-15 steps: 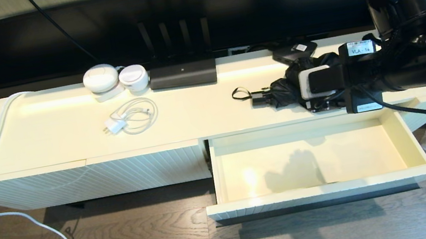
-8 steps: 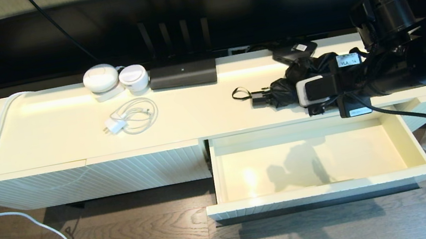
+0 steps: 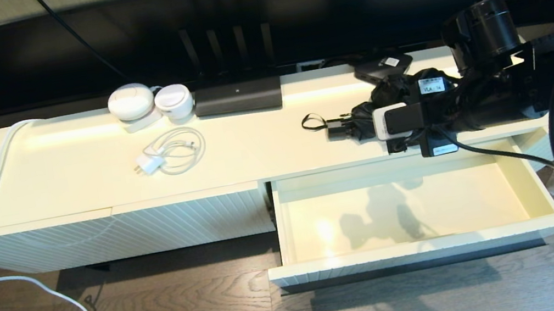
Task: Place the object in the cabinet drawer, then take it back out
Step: Put the umbrella in the drawer
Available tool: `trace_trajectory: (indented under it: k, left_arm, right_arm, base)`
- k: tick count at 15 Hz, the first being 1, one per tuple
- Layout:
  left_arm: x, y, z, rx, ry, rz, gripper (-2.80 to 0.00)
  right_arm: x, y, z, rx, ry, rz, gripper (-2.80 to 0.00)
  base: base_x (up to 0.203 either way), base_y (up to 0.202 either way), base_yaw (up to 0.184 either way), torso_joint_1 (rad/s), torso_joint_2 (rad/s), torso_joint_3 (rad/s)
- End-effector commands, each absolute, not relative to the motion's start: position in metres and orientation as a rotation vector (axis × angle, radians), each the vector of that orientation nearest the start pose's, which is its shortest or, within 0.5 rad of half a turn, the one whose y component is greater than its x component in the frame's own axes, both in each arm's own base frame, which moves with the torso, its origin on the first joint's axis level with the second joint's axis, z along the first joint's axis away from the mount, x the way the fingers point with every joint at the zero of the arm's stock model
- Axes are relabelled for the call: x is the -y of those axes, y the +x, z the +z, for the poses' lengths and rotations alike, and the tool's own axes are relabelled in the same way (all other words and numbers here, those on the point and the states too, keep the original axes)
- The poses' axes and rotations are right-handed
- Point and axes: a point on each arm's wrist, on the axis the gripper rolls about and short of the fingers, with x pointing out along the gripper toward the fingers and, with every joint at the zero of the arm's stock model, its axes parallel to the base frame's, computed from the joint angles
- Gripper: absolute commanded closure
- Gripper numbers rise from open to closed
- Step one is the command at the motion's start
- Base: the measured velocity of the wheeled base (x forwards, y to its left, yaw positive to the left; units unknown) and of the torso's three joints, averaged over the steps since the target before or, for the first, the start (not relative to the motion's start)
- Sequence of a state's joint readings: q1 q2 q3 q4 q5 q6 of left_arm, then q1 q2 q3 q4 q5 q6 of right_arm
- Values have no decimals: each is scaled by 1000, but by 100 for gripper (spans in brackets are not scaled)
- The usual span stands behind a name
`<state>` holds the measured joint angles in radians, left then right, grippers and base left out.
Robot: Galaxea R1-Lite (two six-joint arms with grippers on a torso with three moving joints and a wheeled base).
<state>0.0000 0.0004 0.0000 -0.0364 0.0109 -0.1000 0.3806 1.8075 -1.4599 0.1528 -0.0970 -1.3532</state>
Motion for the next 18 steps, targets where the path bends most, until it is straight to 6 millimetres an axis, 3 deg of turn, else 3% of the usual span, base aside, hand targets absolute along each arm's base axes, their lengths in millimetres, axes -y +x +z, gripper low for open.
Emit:
trace_trajectory:
  k: [1,6,11,16,18]
  left_arm:
    - [0,-23,79,37,-101,9,0]
    - [0,-23,79,37,-101,9,0]
    - [0,-23,79,37,-101,9,0]
    - [0,-23,79,37,-101,9,0]
    - [0,-23,79,37,-101,9,0]
  right_arm:
    - [-130,336,245,-247,-1443,580,0]
    - [-122,352,256,-296,-1445,514,0]
    - [-114,324,265,-296,-1418,508,0]
    - [-108,266,276,-262,-1370,528,0]
    - [-104,254,282,-249,-1368,522,0]
  base:
    - [0,0,0,0,0,0]
    - [0,0,0,0,0,0]
    - [0,0,0,0,0,0]
    - [0,0,0,0,0,0]
    - [0,0,0,0,0,0]
